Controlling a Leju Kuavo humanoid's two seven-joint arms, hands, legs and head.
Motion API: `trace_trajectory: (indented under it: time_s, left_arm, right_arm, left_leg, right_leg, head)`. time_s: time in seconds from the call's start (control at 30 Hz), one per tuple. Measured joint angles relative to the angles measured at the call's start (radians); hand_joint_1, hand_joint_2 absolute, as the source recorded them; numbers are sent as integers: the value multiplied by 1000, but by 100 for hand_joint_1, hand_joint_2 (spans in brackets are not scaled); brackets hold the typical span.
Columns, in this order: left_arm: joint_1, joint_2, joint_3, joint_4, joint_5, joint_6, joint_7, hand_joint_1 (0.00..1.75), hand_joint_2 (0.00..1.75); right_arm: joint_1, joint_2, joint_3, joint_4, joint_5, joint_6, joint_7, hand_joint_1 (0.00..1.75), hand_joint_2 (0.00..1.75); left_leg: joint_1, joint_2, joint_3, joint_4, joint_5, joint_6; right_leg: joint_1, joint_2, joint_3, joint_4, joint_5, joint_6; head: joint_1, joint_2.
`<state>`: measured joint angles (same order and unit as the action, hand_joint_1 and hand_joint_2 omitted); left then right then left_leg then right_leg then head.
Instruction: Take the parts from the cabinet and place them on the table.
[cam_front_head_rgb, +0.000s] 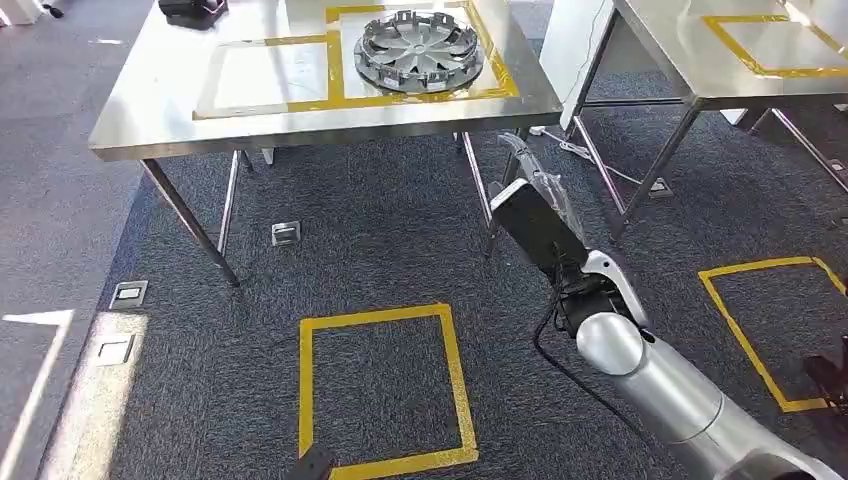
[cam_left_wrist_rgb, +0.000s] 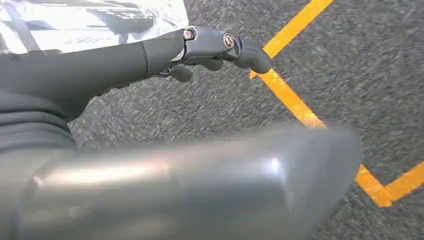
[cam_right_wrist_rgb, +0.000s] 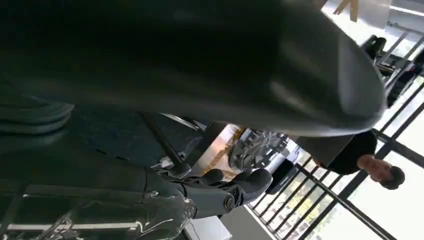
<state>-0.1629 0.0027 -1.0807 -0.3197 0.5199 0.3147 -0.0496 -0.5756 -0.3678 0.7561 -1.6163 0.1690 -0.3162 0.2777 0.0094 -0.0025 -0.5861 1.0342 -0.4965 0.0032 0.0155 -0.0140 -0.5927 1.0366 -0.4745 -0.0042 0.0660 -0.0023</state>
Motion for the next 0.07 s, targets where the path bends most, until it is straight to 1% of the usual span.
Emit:
trace_trajectory:
  time_s: [0.03,0.07]
  left_arm:
    - [0,-2,0,0,-3,0,5,0,175]
    - [-1,-2,0,0,-5,1,7,0,175]
  right_arm:
    - [5,-3,-5,16,-8,-1,0,0,0]
    - [7,-6,-10,33,-15,-1,-1,0,0]
  left_leg:
    - [5,1,-1,-5,6,8]
    - [6,1,-4,-6,10,14]
  right_leg:
    - [-1,5,-6,10,-16,7]
    - [-4,8,-20,43,-45,15]
  head:
    - [0,0]
    - [4,0]
